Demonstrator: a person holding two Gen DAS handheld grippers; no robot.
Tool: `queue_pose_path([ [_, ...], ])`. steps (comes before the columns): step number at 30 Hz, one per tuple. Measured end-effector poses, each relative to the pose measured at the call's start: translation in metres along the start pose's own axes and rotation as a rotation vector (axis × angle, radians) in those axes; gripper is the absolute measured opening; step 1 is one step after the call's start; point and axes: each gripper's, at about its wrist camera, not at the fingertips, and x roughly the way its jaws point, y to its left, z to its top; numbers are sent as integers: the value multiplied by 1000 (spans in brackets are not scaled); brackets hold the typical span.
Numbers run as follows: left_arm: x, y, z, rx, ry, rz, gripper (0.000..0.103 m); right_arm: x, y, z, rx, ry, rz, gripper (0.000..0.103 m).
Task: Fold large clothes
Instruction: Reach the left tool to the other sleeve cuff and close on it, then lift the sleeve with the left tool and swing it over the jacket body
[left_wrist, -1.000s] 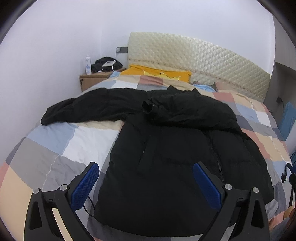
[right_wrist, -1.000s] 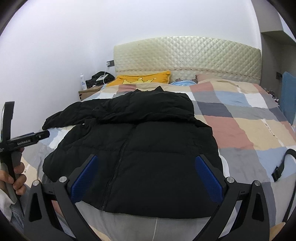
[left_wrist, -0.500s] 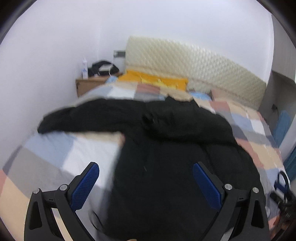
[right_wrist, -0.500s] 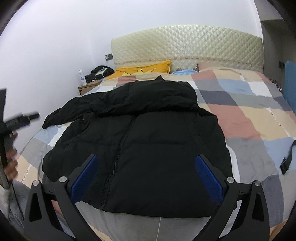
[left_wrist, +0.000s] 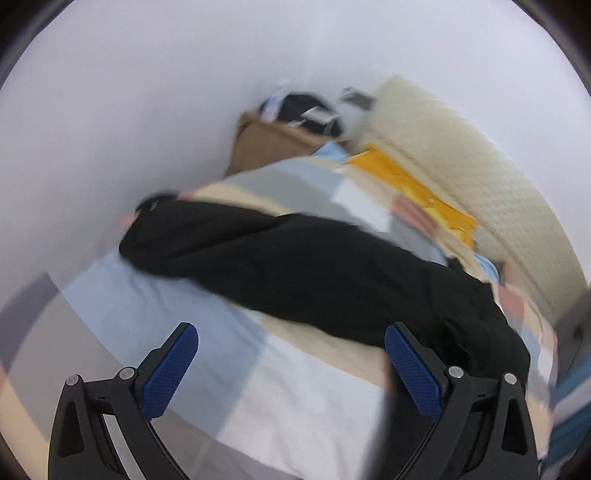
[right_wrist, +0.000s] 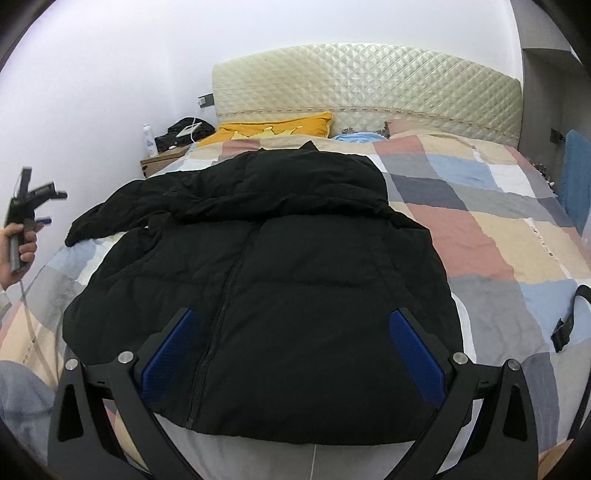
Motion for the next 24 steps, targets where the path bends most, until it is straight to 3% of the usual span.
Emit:
queue_pose_path([
  [6, 88, 74, 8, -156, 123, -16, 102, 17, 7, 8, 23, 23, -28, 103],
  [11, 140, 107, 12, -230, 126, -54, 102, 35, 12, 17, 53, 62, -35, 103],
  [16, 162, 127, 31, -279, 23, -110, 102, 55, 17, 24, 77, 108, -45, 103],
  [21, 178, 141, 55, -310, -32, -168, 102, 63, 21, 28, 78, 114, -71, 103],
  [24, 184, 145, 63, -340, -35, -155, 92, 64, 23, 29, 74, 117, -86, 103],
])
